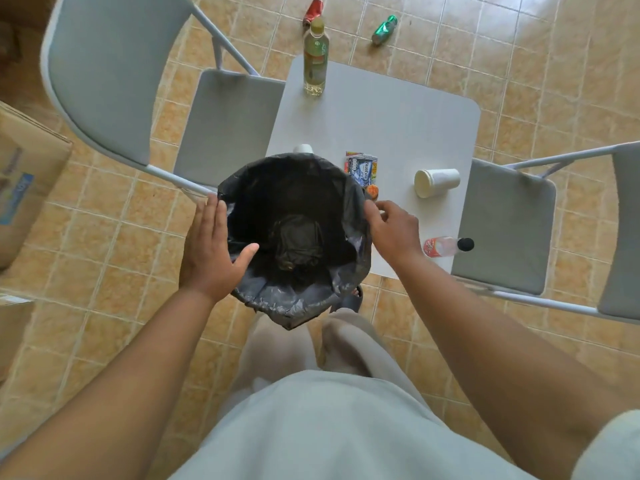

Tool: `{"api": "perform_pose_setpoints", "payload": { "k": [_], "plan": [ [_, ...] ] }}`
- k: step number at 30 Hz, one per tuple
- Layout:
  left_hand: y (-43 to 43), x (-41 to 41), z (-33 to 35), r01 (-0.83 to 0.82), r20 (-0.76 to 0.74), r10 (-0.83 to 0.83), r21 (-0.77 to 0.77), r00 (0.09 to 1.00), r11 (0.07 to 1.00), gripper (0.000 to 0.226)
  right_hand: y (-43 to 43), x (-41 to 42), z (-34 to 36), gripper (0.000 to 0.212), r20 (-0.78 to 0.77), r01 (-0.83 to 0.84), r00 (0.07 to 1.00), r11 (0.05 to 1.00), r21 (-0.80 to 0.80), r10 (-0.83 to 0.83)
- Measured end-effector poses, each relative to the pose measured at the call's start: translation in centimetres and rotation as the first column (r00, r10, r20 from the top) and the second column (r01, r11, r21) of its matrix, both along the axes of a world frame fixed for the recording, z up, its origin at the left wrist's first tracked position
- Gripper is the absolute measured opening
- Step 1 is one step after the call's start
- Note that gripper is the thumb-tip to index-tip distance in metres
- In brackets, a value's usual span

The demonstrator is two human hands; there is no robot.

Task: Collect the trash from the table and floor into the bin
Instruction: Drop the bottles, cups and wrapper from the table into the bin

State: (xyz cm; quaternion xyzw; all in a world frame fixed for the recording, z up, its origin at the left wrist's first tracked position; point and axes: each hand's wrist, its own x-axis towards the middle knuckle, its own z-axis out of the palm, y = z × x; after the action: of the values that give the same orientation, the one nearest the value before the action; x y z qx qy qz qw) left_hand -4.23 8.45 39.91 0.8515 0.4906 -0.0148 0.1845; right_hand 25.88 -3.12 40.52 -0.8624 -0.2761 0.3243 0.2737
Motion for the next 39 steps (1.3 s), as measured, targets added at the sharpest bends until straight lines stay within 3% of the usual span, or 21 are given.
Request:
{"api": "perform_pose_setpoints", "payload": {
  "k": [2,5,7,13,20,23,27,29,32,36,39],
  "plan": [
    [0.4,0.4,-0.6,0.017,-0.013,-0.017,-0.007,1.0,1.0,0.089,1.2,1.6,-1.1,0.05,0.043,0.071,0.997,0.997,-0.031,-0.07],
    [0.3,0.7,-1.4,0.004,-0.018,-0.004,0.011,1.0,1.0,0.087,3.1,4.2,-3.2,0.04,0.139,0.067,0.989,0.993,-0.098,-0.053],
    [0.2,0.8,-1.8,-0.004,-0.017,0.004,0.038,1.0,0.999,0.087,4.2,5.5,-4.7,0.032,0.197,-0.001,0.98,0.986,-0.165,0.034],
    [0.2,0.7,-2.4,0.027,0.032,-0.032,0.145,0.999,0.989,0.084,6.7,7.0,-8.1,0.036,0.26,-0.316,0.869,0.876,-0.363,0.421],
    [0.1,1.0,-2.6,0.05,0.081,-0.065,0.17,0.995,0.984,0.082,7.1,7.4,-9.3,0.021,0.318,-0.475,0.723,0.775,-0.417,0.614],
    [0.1,1.0,-2.5,0.055,0.058,-0.066,0.172,0.996,0.984,0.082,6.9,7.6,-7.9,0.026,0.362,-0.432,0.766,0.843,-0.322,0.531],
    [0.2,1.0,-2.4,0.066,0.041,-0.074,0.165,0.996,0.984,0.082,5.9,7.8,-3.1,0.032,0.467,-0.296,0.849,0.955,0.031,0.248],
    [0.3,1.0,-2.4,0.073,0.041,-0.08,0.158,0.996,0.985,0.083,5.2,7.2,0.5,0.034,0.498,-0.272,0.86,0.925,0.265,0.11],
    [0.4,0.7,-2.2,0.078,0.023,-0.082,0.143,0.996,0.987,0.084,4.5,5.0,5.7,0.032,0.508,-0.287,0.861,0.797,0.532,-0.028],
    [0.4,0.9,-2.2,0.082,0.019,-0.084,0.108,0.996,0.991,0.086,4.4,0.9,8.2,0.026,0.465,-0.362,0.885,0.679,0.639,0.034],
    [0.5,0.9,-2.1,0.072,0.038,-0.076,0.11,0.996,0.991,0.086,5.7,-3.1,6.5,0.018,0.327,-0.386,0.916,0.733,0.56,0.232]
  ]
}}
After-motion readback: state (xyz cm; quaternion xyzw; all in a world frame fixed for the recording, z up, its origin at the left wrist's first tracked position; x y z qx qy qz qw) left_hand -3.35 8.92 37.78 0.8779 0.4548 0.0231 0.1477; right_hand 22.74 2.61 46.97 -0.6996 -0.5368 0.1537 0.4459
